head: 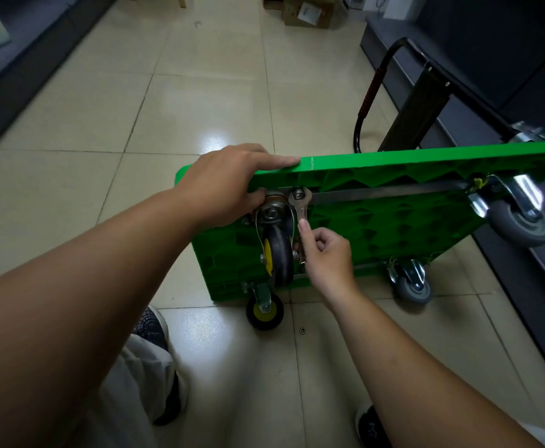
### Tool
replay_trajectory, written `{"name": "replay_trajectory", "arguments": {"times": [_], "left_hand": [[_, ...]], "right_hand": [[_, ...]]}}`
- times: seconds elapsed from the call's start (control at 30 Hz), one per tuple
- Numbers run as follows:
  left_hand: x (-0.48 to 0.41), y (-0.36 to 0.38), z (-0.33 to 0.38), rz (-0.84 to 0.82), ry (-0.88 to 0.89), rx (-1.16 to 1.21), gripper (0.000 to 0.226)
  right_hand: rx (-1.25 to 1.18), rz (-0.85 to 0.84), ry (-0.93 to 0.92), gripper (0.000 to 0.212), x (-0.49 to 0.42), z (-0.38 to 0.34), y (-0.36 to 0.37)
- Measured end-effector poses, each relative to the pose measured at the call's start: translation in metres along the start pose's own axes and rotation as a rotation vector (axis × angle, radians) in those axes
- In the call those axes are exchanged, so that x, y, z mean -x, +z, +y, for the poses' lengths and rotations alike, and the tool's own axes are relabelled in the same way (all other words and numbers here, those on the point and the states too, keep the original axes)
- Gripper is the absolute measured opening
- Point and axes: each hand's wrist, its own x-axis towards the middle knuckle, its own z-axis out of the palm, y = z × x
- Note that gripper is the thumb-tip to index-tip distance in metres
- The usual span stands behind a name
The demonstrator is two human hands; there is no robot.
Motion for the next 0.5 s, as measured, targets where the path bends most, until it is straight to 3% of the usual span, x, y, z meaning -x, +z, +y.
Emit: {"name": "replay_trajectory", "arguments": {"times": [0.07,0.13,0.23,0.33,0.4,0.5], "left_hand": [[0.001,0.000,-0.001,-0.006,0.006,0.007,0.068],[0.001,0.001,-0.002,-0.012,0.007,0.008,0.069],[0.001,0.001,-0.002,-0.011,0.005,0.004,0.068],[0.001,0.000,-0.001,-0.014,-0.001,0.002,0.068],[0.001,0.000,-0.001,-0.017,-0.003,0.007,0.069],[0.001,-0.001,-0.001,-0.022,-0.003,0.016,0.069]], "right_hand": [[-0.047,-0.011,0.008,0.038,0.003,0.005,-0.003],[0.070,-0.016,-0.023,0.037,0.004,0.017,-0.017],[0.441,-0.097,-0.089,0.039,-0.001,0.026,-0.057],[1.046,-0.276,-0.172,0.036,-0.012,0.002,-0.093],[1.338,-0.287,-0.371,0.028,-0.018,-0.028,-0.104],[1.348,-0.157,-0.815,0.021,-0.026,-0.073,-0.108]]}}
